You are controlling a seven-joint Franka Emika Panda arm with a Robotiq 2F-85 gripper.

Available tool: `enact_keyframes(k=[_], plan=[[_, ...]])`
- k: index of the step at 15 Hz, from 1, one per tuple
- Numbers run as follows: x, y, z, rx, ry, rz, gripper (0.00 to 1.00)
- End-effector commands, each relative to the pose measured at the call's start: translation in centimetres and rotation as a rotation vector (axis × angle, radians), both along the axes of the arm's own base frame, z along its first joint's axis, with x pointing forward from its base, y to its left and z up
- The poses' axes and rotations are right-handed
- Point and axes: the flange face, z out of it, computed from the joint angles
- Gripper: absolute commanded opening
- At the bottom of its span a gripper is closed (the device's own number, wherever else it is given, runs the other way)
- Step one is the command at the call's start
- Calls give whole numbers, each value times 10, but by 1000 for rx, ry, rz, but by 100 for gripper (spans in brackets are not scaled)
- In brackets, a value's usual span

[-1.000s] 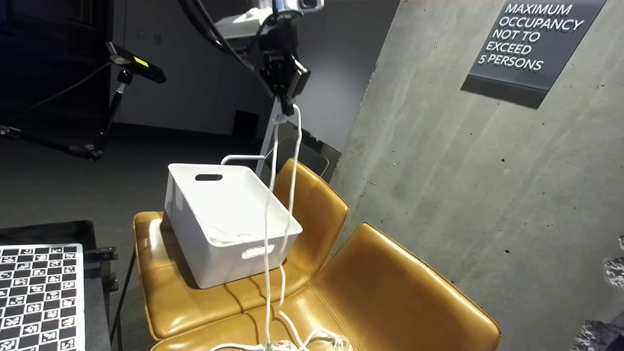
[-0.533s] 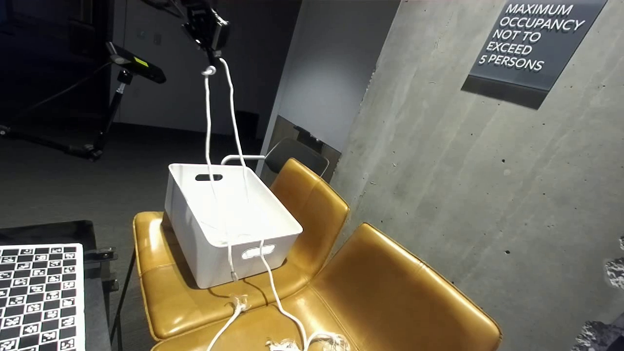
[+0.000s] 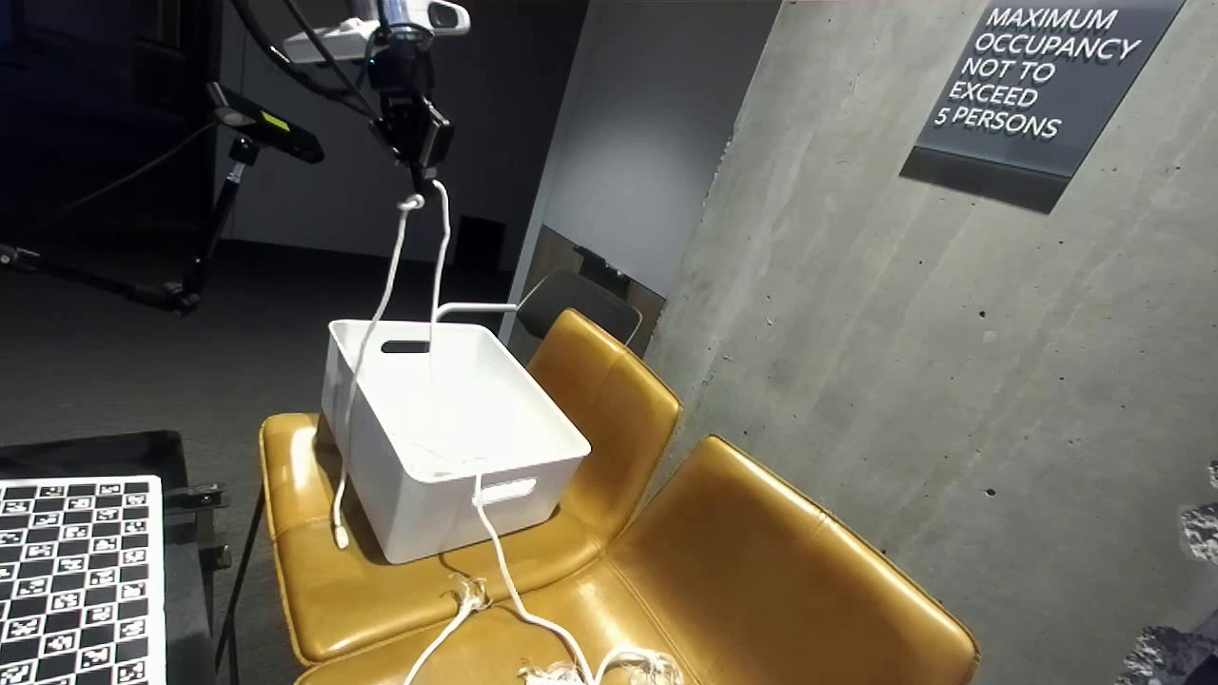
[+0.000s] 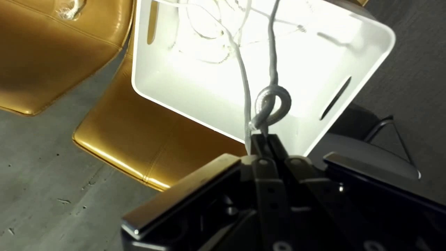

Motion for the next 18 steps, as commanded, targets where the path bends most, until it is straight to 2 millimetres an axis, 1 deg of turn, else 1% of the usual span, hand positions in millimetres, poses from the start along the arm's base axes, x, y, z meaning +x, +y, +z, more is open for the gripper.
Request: enact_keyframes(k=[1, 4, 7, 9, 10, 11, 12, 14, 16, 18], plan=[[47, -28, -6, 2, 7, -63, 1], [77, -49, -12, 16, 15, -111, 1], [99, -61, -19, 18, 17, -141, 1], [110, -54, -1, 27, 0, -149, 1], [113, -47, 18, 39, -16, -148, 1], [114, -37, 44, 55, -39, -144, 1], [113, -30, 64, 65, -60, -141, 1], [109, -18, 110, 90, -112, -133, 1], [104, -12, 159, 113, -160, -128, 1], [96, -12, 201, 136, -199, -132, 1]])
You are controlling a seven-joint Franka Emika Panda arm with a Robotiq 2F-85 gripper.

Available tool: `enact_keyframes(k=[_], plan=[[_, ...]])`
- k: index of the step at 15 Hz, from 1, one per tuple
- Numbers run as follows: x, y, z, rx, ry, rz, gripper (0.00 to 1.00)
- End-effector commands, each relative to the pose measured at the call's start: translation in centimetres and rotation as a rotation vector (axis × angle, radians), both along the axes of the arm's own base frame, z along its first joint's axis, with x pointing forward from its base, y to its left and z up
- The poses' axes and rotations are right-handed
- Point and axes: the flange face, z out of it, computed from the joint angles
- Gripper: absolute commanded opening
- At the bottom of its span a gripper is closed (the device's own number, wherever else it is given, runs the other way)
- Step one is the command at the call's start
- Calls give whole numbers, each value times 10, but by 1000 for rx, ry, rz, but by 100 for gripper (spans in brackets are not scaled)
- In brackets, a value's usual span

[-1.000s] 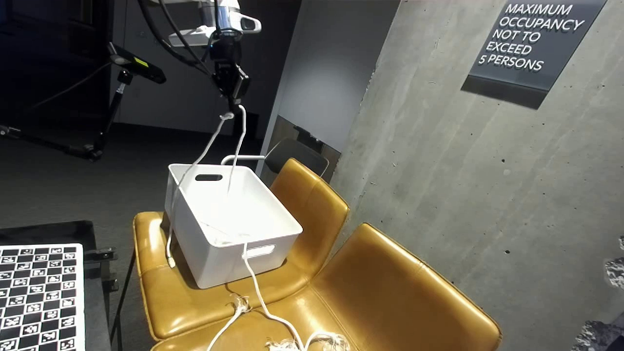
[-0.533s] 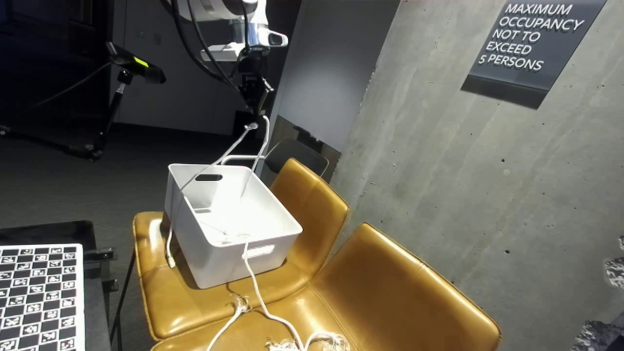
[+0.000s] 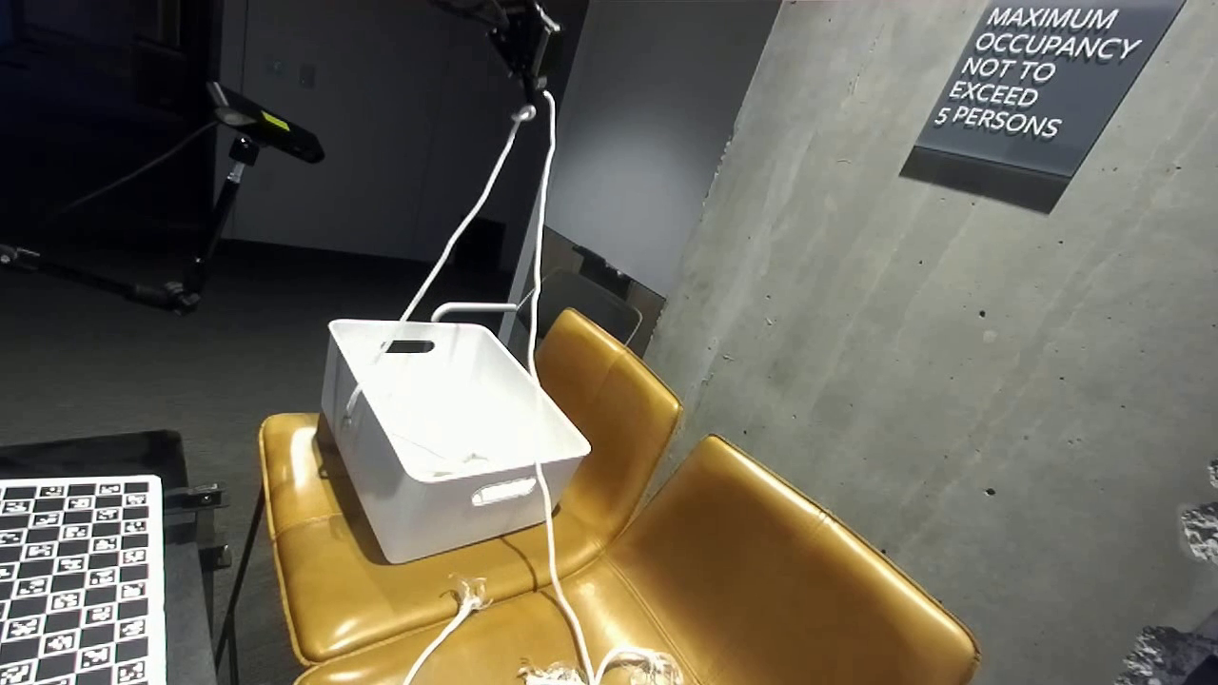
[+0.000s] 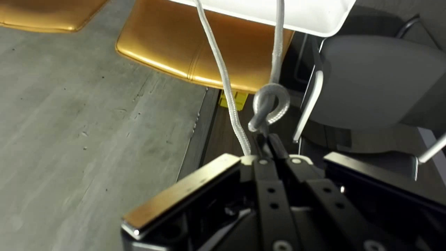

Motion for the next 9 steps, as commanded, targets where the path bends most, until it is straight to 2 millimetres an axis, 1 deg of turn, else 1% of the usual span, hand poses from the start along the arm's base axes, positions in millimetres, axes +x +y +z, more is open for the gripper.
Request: enact_keyframes(k=[1, 3, 5, 6, 7, 9], plan=[[-5, -1, 72, 28, -57, -11, 1], [-9, -10, 102, 45, -86, -22, 1], [-10, -17, 123, 55, -107, -32, 1], [-8, -21, 130, 63, -110, -34, 1], [-4, -23, 130, 64, -107, -36, 1], [8, -26, 117, 61, -84, -31, 1]])
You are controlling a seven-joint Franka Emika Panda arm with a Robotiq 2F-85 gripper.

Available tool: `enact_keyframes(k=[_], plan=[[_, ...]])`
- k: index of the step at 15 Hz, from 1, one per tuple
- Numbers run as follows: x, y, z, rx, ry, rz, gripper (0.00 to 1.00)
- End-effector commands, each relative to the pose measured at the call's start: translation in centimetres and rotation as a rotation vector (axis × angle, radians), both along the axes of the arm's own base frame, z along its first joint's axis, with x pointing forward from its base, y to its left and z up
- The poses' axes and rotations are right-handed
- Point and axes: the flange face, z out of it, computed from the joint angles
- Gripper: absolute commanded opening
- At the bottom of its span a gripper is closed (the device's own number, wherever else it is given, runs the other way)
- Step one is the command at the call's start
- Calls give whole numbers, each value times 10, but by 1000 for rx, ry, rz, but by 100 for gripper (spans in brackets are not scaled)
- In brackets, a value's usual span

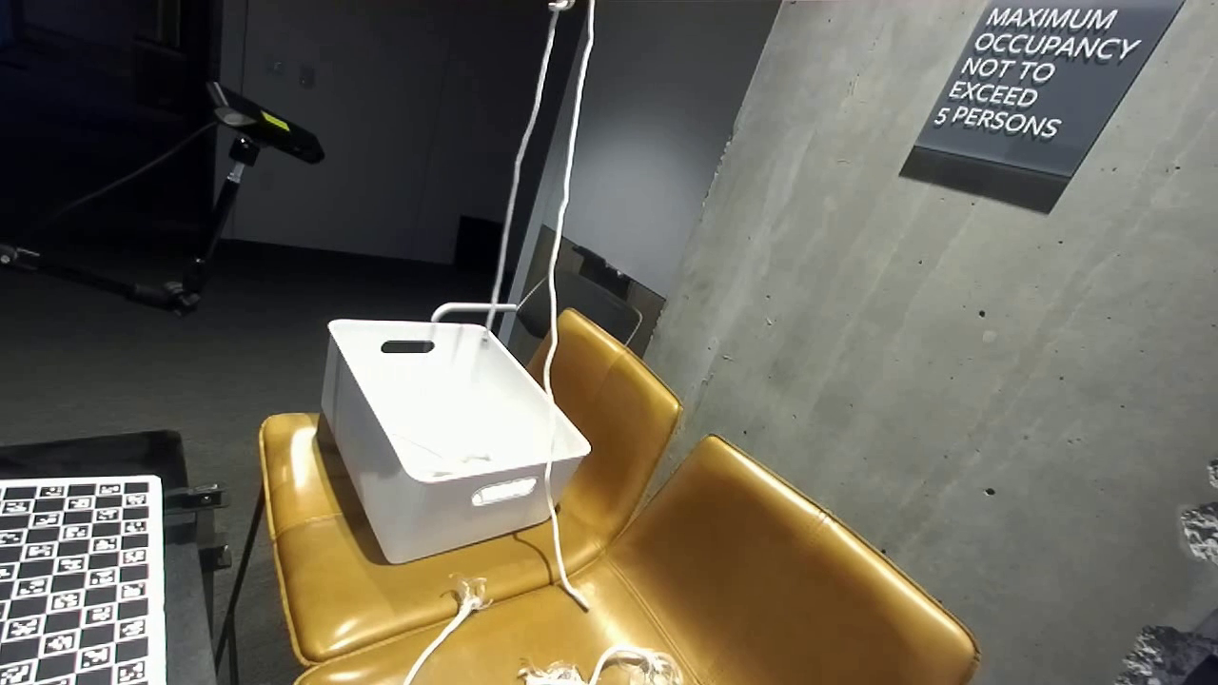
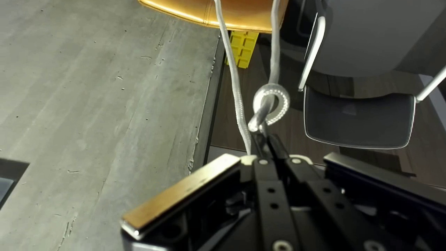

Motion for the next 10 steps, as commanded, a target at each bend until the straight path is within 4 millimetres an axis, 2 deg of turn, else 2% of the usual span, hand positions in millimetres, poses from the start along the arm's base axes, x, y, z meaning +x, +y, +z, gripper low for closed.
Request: enact_keyframes(k=[1, 3, 6, 8, 10], plan=[[32, -7, -28, 4, 54, 6, 1], [52, -11, -70, -7, 116, 3, 1], [73, -15, -145, -32, 229, -7, 1], [66, -9, -194, -37, 304, 4, 1], [56, 5, -229, -47, 350, 32, 1]])
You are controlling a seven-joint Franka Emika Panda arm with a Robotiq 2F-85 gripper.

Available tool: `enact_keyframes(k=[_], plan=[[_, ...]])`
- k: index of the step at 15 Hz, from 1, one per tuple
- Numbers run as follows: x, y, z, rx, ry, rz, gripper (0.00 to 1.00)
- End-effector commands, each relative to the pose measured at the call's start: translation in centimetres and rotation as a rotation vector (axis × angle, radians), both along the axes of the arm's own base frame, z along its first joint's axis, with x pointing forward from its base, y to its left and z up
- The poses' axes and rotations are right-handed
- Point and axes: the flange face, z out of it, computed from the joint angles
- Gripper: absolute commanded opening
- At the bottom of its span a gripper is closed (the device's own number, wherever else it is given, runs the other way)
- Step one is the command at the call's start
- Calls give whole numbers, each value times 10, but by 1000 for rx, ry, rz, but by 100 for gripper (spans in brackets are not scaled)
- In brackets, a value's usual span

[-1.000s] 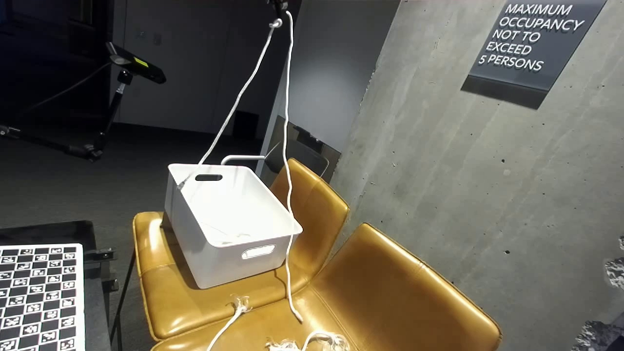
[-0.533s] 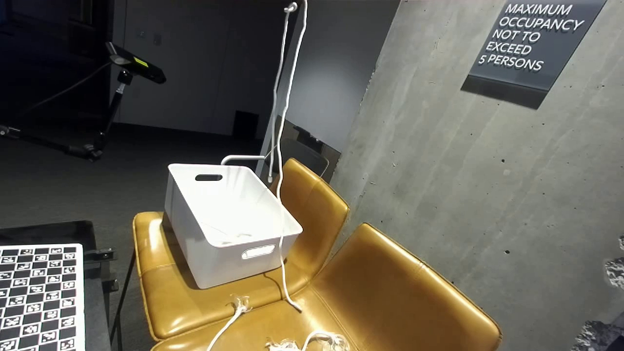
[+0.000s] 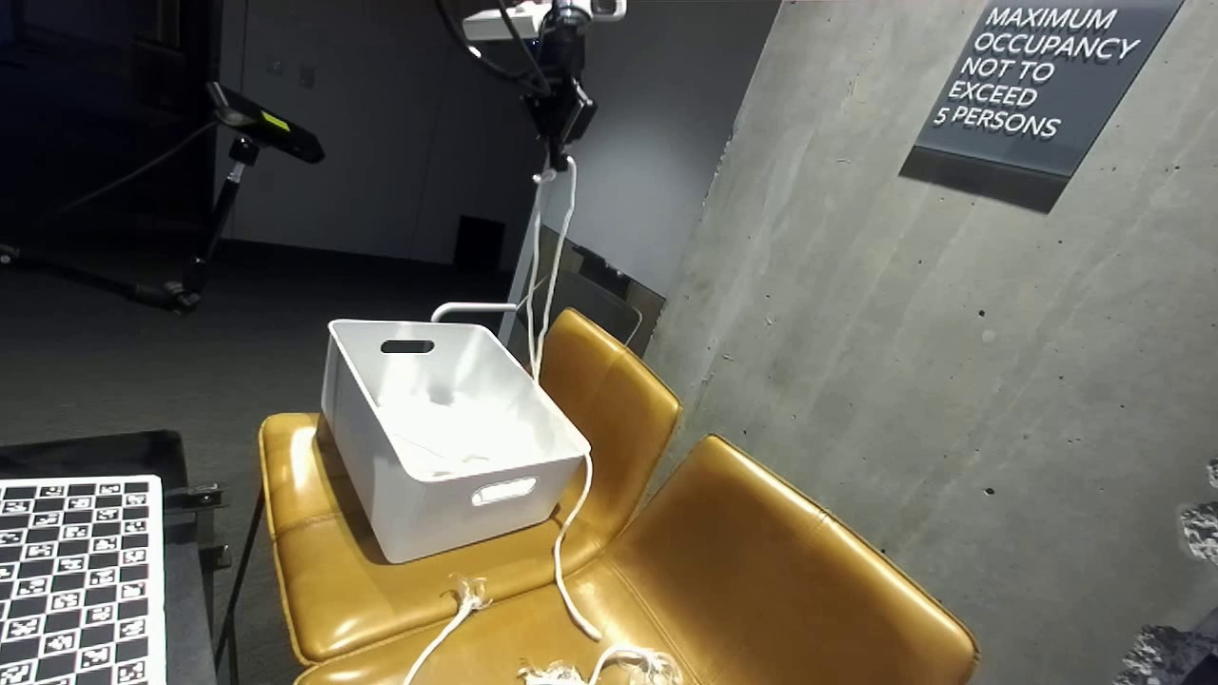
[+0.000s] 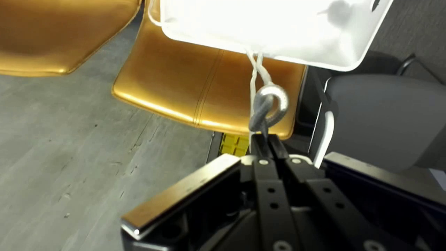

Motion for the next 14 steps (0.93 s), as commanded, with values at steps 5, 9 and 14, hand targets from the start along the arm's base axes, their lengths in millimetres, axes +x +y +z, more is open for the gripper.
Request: enact_keyframes(k=[5, 9, 14], plan=[[-88, 44, -23, 39, 66, 122, 1], [-146, 61, 47, 117, 1, 177, 1], [-205, 61, 100, 158, -57, 202, 1]])
